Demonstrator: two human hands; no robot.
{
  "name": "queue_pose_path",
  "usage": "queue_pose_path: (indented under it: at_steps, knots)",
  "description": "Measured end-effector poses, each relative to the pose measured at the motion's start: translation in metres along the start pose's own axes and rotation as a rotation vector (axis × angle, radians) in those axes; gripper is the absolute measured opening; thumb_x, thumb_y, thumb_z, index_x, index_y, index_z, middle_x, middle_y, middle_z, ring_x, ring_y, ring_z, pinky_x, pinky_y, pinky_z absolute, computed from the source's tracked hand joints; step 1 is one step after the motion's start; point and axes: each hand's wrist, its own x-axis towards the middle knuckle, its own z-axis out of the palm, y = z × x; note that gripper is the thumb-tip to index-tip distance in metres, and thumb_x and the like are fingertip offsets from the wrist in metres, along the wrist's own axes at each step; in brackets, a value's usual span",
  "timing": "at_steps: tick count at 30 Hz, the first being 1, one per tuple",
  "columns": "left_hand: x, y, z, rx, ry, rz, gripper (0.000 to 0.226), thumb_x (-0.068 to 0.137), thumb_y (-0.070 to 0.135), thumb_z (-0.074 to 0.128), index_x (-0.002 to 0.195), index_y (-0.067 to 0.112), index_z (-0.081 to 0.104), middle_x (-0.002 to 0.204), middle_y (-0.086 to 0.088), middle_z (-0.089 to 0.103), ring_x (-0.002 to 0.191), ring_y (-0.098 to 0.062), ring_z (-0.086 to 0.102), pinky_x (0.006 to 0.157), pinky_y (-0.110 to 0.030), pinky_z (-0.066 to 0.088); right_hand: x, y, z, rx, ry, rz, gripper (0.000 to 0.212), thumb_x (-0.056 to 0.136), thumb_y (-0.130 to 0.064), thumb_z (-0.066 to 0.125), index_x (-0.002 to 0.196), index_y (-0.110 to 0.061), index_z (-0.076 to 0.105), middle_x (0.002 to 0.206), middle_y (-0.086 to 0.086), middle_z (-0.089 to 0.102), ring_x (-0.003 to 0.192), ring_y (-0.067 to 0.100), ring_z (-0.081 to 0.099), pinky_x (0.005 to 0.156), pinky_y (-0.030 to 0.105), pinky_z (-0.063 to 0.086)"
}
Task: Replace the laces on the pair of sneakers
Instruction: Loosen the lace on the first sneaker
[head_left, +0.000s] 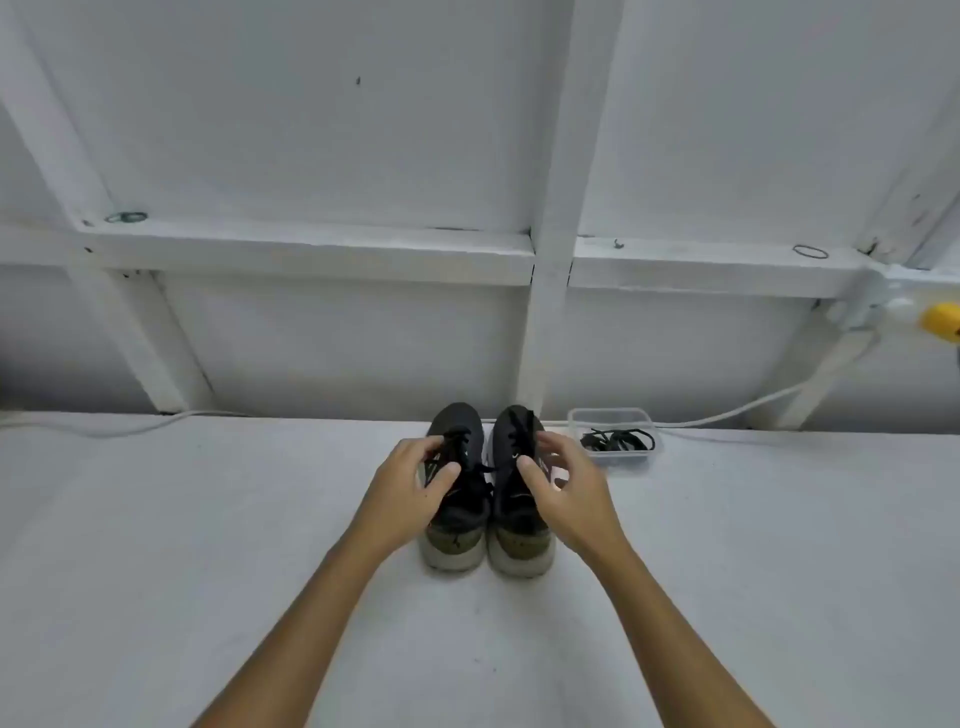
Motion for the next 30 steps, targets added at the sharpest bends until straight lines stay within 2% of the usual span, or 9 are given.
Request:
queue_pose_path:
  at_steps: [3,6,9,11,15,17,20,24,30]
  knots:
    - [-0.008,-0.012,0.006,-0.003,-0.017,-0.037,0.069,0.089,0.058,0.062,0.148,0.025,0.043,0.146,0.012,0.045,0.134,-0.005,0.043,0.110,-0.032,0.040,-0.012,0.011,0.004,-0.006,-0.023,0.072,0.063,0.083,-0.064,0.063,0.137,-0.033,0.055,0.131,-0.021,0.059,0.116,-0.016,0.051,0.089,0.008,0.041]
    - [-0.018,-0.023,0.013,-0.013,-0.079,-0.055,0.089,0.079,0.071,0.065,0.153,0.035,0.031,0.150,0.022,0.035,0.135,0.005,0.034,0.110,-0.025,0.034,-0.026,0.024,0.009,0.003,-0.050,0.111,0.080,0.076,-0.071,0.069,0.144,-0.035,0.048,0.138,-0.023,0.056,0.124,-0.010,0.050,0.097,0.013,0.042]
    - [-0.023,-0.022,0.014,-0.042,-0.106,-0.045,0.073,0.074,0.067,0.073,0.130,0.076,0.027,0.126,0.058,0.031,0.115,0.034,0.031,0.089,0.005,0.030,-0.029,0.033,0.013,0.009,-0.094,0.134,0.094,0.069,-0.067,0.080,0.150,-0.036,0.043,0.143,-0.022,0.054,0.129,-0.006,0.050,0.104,0.019,0.044]
    - [-0.021,-0.018,0.014,-0.041,-0.138,-0.042,0.069,0.072,0.064,0.077,0.116,0.085,0.028,0.117,0.062,0.034,0.109,0.038,0.033,0.080,0.009,0.032,-0.027,0.036,0.015,-0.010,-0.108,0.152,0.099,0.066,-0.062,0.083,0.152,-0.035,0.041,0.145,-0.020,0.054,0.130,-0.003,0.051,0.106,0.023,0.044]
    - [-0.014,-0.025,0.024,-0.022,-0.194,-0.054,0.072,0.066,0.057,0.083,0.129,0.053,0.047,0.125,0.025,0.059,0.114,0.005,0.057,0.097,-0.029,0.052,-0.020,0.036,0.015,-0.050,-0.124,0.165,0.084,0.066,-0.051,0.082,0.142,-0.046,0.047,0.125,-0.031,0.061,0.115,-0.012,0.057,0.093,0.012,0.045]
    - [-0.016,-0.024,0.029,-0.002,-0.167,-0.045,0.073,0.067,0.049,0.082,0.131,0.043,0.049,0.125,0.018,0.059,0.113,-0.002,0.058,0.098,-0.033,0.052,-0.022,0.033,0.016,-0.044,-0.122,0.160,0.075,0.069,-0.047,0.079,0.137,-0.054,0.049,0.118,-0.032,0.064,0.109,-0.014,0.059,0.087,0.006,0.044]
    - [-0.020,-0.021,0.034,-0.004,-0.090,-0.058,0.066,0.072,0.038,0.078,0.132,0.031,0.052,0.123,0.011,0.062,0.112,-0.008,0.060,0.097,-0.035,0.054,-0.028,0.029,0.019,-0.037,-0.097,0.143,0.056,0.073,-0.040,0.076,0.121,-0.059,0.054,0.109,-0.032,0.068,0.103,-0.012,0.062,0.079,0.002,0.045]
    - [-0.030,-0.019,0.035,0.000,-0.040,-0.068,0.062,0.073,0.033,0.077,0.130,0.025,0.055,0.121,0.005,0.061,0.111,-0.012,0.061,0.095,-0.036,0.054,-0.039,0.024,0.017,-0.015,-0.094,0.128,0.051,0.074,-0.037,0.076,0.118,-0.054,0.055,0.105,-0.038,0.065,0.099,-0.013,0.062,0.076,0.000,0.044]
    - [-0.069,-0.028,0.031,0.036,-0.010,-0.086,0.076,0.072,0.035,0.080,0.140,0.024,0.049,0.127,0.012,0.056,0.112,-0.003,0.054,0.087,-0.009,0.039,-0.077,0.021,0.015,0.004,-0.106,0.141,0.061,0.075,-0.036,0.076,0.132,-0.041,0.058,0.114,-0.033,0.066,0.105,-0.011,0.062,0.083,0.002,0.044]
